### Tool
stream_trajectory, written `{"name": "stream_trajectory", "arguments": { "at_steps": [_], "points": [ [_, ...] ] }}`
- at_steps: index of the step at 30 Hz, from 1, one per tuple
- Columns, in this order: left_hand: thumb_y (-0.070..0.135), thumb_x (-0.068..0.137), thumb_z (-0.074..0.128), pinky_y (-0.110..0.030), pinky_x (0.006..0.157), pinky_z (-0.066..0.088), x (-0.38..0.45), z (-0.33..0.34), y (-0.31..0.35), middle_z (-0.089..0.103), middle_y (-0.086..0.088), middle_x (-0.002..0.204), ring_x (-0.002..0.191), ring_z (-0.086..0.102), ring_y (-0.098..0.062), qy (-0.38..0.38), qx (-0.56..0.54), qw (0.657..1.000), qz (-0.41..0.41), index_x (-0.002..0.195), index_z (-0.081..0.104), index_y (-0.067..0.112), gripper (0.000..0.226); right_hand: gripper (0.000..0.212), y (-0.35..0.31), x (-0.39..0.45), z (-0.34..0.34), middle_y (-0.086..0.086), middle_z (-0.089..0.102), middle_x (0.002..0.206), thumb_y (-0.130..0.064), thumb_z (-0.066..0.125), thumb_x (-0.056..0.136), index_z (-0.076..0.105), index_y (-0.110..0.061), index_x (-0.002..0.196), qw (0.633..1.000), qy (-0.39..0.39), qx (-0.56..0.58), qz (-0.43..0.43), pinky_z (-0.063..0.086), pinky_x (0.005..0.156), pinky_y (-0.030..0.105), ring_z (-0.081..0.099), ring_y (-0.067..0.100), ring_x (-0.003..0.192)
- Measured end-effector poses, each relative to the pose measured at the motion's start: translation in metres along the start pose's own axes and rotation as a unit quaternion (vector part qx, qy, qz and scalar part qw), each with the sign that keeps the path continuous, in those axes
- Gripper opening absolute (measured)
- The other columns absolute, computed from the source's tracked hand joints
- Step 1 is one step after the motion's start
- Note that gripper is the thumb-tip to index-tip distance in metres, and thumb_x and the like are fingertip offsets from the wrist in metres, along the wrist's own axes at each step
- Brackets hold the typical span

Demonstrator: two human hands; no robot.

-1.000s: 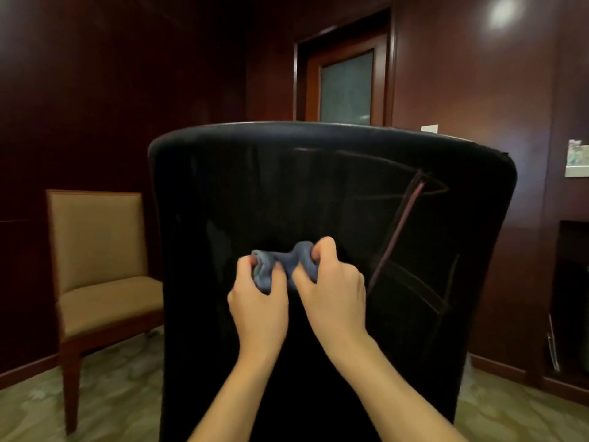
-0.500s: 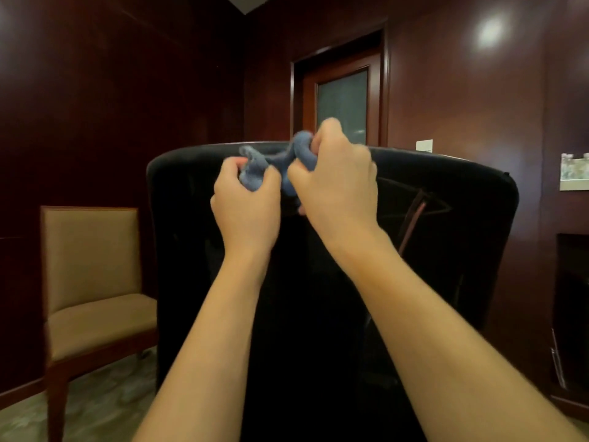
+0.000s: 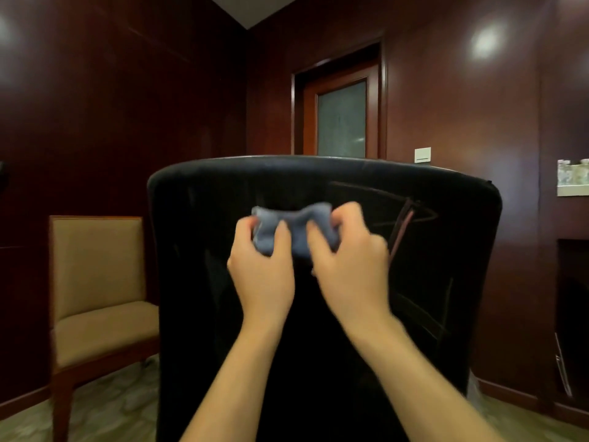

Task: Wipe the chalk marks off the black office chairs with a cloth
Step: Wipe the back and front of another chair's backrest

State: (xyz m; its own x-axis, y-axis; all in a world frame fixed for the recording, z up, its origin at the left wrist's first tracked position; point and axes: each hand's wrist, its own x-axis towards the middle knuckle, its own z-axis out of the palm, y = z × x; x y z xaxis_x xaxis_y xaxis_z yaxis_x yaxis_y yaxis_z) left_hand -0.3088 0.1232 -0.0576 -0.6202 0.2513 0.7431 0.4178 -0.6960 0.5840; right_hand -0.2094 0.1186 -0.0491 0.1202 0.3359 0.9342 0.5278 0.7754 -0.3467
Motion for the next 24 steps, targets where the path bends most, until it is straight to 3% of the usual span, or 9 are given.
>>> {"name": "stream_trajectory", "arguments": {
  "at_steps": [3,7,8,10,12,13,16,21,24],
  "points": [
    [0.022,0.091,0.067,-0.018,0.068,0.051,0.03,0.023,0.054,0.066,0.008,0.082,0.075,0.063,0.001,-0.034,-0.034,0.994,0.099,0.096,0.061,0.014,0.011,0.018,-0.016,0.053,-0.034,-0.003,0.059,0.074,-0.037,0.058,0.089,0.046,-0.024,0.091,0.995,0.087,0.006,-0.04,0.056,0.066,0.048,0.066,0.03,0.072],
    [0.03,0.089,0.068,-0.032,0.072,0.057,0.042,0.052,0.076,0.064,0.01,0.082,0.078,0.065,-0.006,-0.067,0.027,0.993,0.098,0.099,0.059,0.021,0.016,0.025,-0.004,0.091,-0.049,0.002,0.064,0.082,-0.037,0.055,0.091,0.043,-0.021,0.105,0.996,0.051,-0.069,0.025,0.058,0.068,0.048,0.069,0.031,0.072],
    [0.03,0.089,0.067,-0.028,0.072,0.056,0.038,0.054,0.07,0.063,0.01,0.082,0.078,0.064,-0.005,-0.065,0.034,0.993,0.094,0.102,0.059,0.021,0.019,0.031,0.002,0.088,-0.046,0.004,0.064,0.085,-0.036,0.056,0.091,0.04,-0.02,0.113,0.996,0.04,-0.066,0.036,0.058,0.068,0.049,0.069,0.032,0.072],
    [0.027,0.09,0.066,-0.007,0.066,0.046,0.024,0.053,0.053,0.059,0.015,0.08,0.075,0.059,0.007,-0.063,0.048,0.994,0.078,0.112,0.056,0.022,0.025,0.047,0.015,0.076,-0.04,0.006,0.066,0.092,-0.035,0.055,0.091,0.031,-0.022,0.13,0.997,0.003,-0.067,0.049,0.059,0.068,0.051,0.07,0.033,0.074],
    [0.025,0.092,0.065,-0.004,0.065,0.044,0.011,0.049,0.037,0.058,0.018,0.082,0.075,0.055,0.016,-0.071,0.064,0.992,0.079,0.122,0.051,0.027,0.034,0.061,0.029,0.067,-0.037,0.008,0.067,0.097,-0.037,0.055,0.092,0.021,-0.029,0.143,0.993,-0.055,-0.089,0.047,0.059,0.07,0.051,0.07,0.031,0.077],
    [0.024,0.093,0.064,-0.007,0.066,0.047,0.005,0.048,0.03,0.062,0.016,0.085,0.077,0.058,0.014,-0.077,0.061,0.991,0.09,0.127,0.047,0.029,0.038,0.067,0.034,0.067,-0.038,0.007,0.067,0.097,-0.037,0.056,0.092,0.016,-0.031,0.145,0.991,-0.078,-0.106,0.04,0.059,0.07,0.05,0.07,0.03,0.076],
    [0.024,0.095,0.062,-0.014,0.07,0.051,-0.001,0.048,0.02,0.068,0.012,0.09,0.079,0.066,0.001,-0.079,0.046,0.989,0.112,0.142,0.039,0.031,0.053,0.059,0.039,0.077,-0.045,0.006,0.068,0.088,-0.035,0.058,0.09,0.024,-0.025,0.138,0.986,-0.102,-0.134,0.013,0.059,0.069,0.048,0.068,0.03,0.072],
    [0.022,0.098,0.059,-0.023,0.064,0.055,-0.004,0.053,0.019,0.066,0.009,0.074,0.065,0.065,-0.005,-0.094,0.045,0.988,0.11,0.158,0.02,0.03,0.072,0.059,0.039,0.073,-0.047,0.003,0.065,0.085,-0.033,0.059,0.092,0.025,-0.023,0.14,0.987,-0.094,-0.128,0.0,0.059,0.068,0.047,0.067,0.026,0.071],
    [0.02,0.097,0.058,-0.015,0.059,0.049,-0.002,0.048,0.026,0.062,0.011,0.069,0.059,0.061,-0.002,-0.12,0.073,0.983,0.119,0.159,0.02,0.03,0.074,0.061,0.038,0.069,-0.052,0.003,0.064,0.087,-0.033,0.059,0.094,0.024,-0.022,0.143,0.987,-0.089,-0.133,0.001,0.059,0.071,0.048,0.067,0.026,0.075]
  ]
}}
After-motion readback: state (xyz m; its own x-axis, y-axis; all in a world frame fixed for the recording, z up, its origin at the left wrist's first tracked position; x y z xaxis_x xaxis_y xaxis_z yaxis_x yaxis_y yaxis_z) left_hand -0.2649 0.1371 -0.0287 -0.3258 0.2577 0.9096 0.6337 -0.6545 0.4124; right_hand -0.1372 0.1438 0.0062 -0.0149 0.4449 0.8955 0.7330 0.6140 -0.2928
